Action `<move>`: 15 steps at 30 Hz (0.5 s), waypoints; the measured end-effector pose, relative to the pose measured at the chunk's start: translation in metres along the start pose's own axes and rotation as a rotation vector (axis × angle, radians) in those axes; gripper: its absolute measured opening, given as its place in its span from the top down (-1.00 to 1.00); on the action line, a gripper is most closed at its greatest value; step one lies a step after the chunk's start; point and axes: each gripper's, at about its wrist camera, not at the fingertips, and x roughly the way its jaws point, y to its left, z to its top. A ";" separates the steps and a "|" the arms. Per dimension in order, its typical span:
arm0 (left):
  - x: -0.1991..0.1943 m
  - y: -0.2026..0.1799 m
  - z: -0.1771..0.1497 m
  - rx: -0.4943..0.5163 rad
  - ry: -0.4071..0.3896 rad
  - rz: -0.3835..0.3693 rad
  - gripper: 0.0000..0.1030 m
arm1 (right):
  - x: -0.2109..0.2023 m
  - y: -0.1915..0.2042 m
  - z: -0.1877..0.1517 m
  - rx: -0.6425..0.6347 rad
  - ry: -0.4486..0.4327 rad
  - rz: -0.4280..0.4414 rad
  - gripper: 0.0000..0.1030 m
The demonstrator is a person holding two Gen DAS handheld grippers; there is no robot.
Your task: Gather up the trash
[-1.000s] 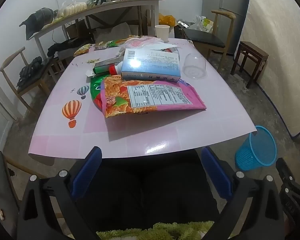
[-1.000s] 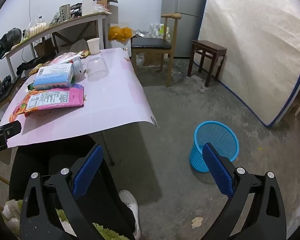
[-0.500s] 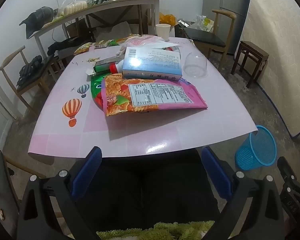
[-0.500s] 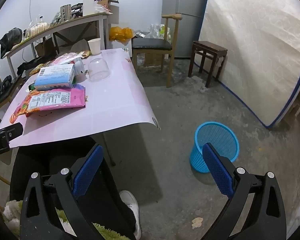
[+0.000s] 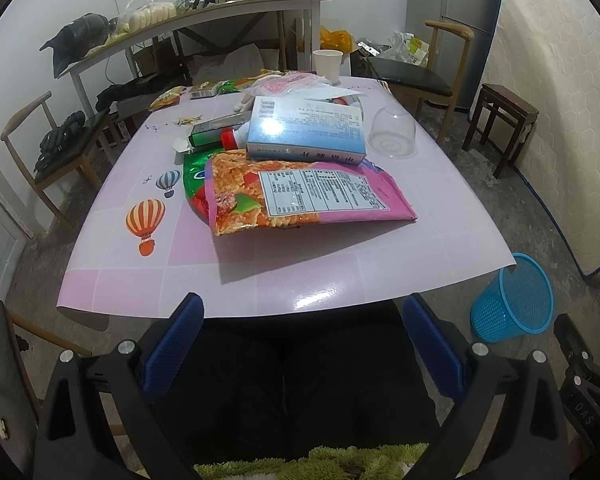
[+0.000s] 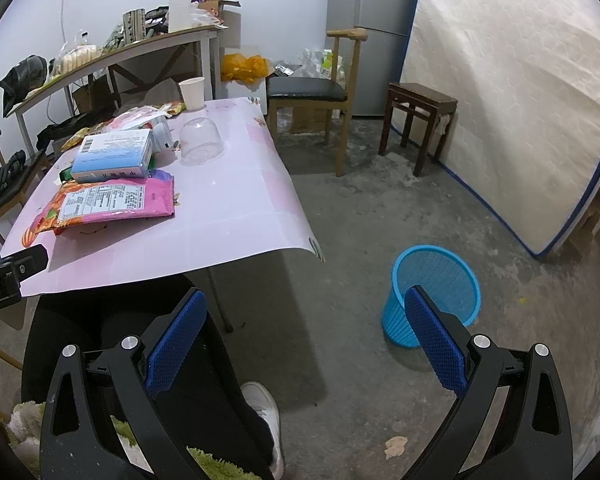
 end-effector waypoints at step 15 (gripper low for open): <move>0.000 0.002 0.000 0.001 0.001 0.000 -0.89 | -0.001 0.002 0.002 0.004 0.008 0.014 -0.85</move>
